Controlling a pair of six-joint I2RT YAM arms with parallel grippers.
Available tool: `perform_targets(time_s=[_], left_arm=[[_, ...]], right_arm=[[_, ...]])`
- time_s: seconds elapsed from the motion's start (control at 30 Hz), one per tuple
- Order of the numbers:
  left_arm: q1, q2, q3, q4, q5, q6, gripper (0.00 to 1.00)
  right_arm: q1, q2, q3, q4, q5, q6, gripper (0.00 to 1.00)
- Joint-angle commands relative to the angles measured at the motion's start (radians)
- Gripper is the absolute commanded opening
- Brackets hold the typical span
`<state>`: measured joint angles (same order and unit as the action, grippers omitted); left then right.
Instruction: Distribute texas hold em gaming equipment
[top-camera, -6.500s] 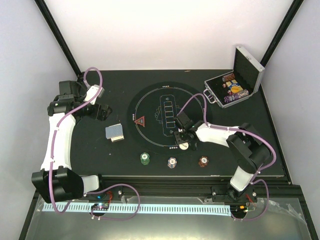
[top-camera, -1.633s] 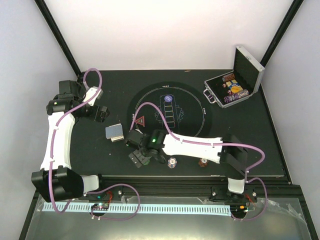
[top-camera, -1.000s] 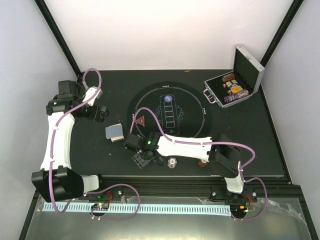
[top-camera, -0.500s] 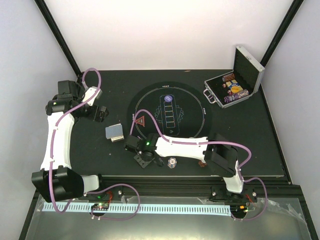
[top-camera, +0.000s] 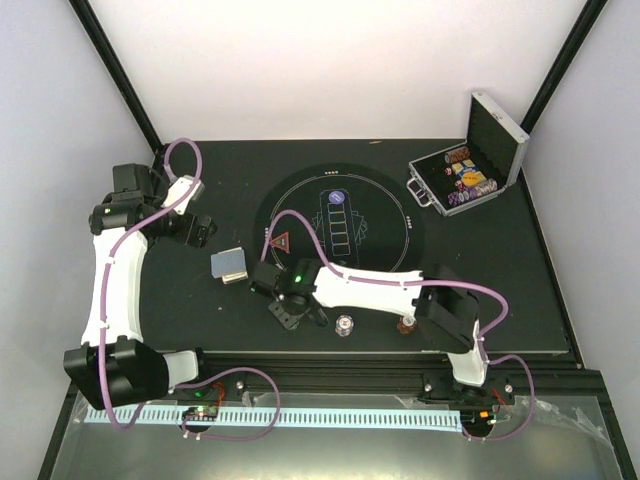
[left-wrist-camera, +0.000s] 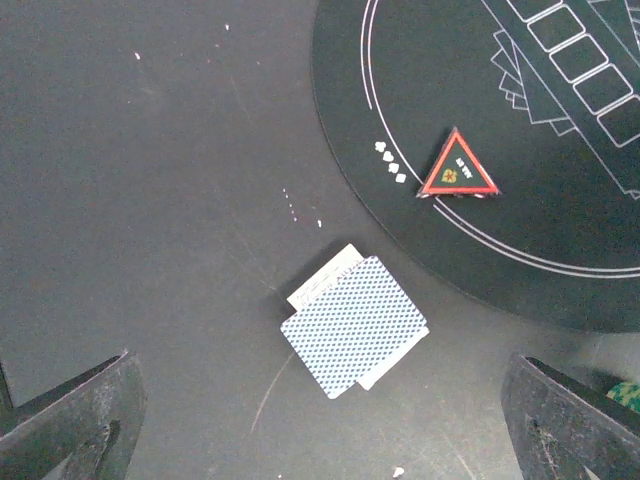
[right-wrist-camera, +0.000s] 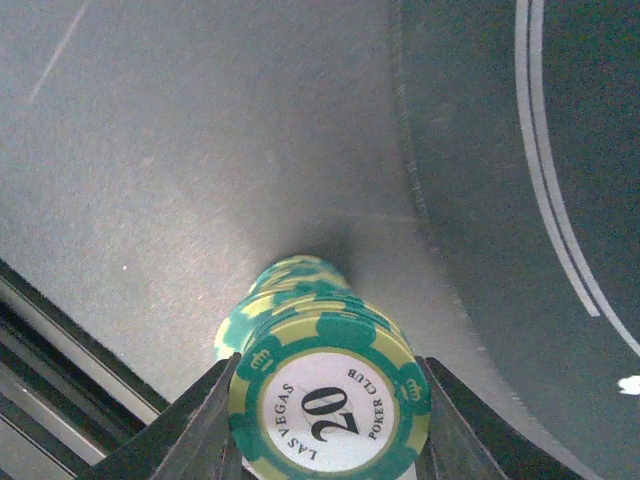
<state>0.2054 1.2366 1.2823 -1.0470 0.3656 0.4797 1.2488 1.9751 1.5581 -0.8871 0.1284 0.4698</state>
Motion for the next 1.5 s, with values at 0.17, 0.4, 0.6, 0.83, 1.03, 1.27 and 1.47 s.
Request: perform_targets(time_s=[0.17, 0.4, 0.6, 0.83, 1.03, 1.27, 1.47], left_arm=[[0.092, -0.003, -0.008, -0.043, 0.09, 0.143, 0.99], [0.101, -0.027, -0.066, -0.04, 0.101, 0.141, 0.99], [0.101, -0.051, -0.09, -0.035, 0.122, 0.136, 0.99], [0.101, -0.04, -0.075, -0.039, 0.136, 0.129, 0.99], [0.101, -0.034, -0.058, -0.041, 0.132, 0.127, 0.99], [0.101, -0.03, -0.034, -0.042, 0.125, 0.126, 0.99], [0.101, -0.027, -0.024, -0.044, 0.125, 0.123, 0.99]], right_arm=[[-0.193, -0.079, 0.136, -0.037, -0.013, -0.077, 0.28], [-0.342, 0.11, 0.351, -0.071, -0.031, -0.143, 0.26], [-0.407, 0.281, 0.491, -0.086, -0.048, -0.17, 0.26], [-0.414, 0.417, 0.548, -0.088, -0.057, -0.186, 0.26], [-0.419, 0.489, 0.586, -0.083, -0.077, -0.179, 0.26], [-0.418, 0.549, 0.659, -0.087, -0.128, -0.164, 0.26], [-0.417, 0.594, 0.733, -0.082, -0.181, -0.129, 0.26]])
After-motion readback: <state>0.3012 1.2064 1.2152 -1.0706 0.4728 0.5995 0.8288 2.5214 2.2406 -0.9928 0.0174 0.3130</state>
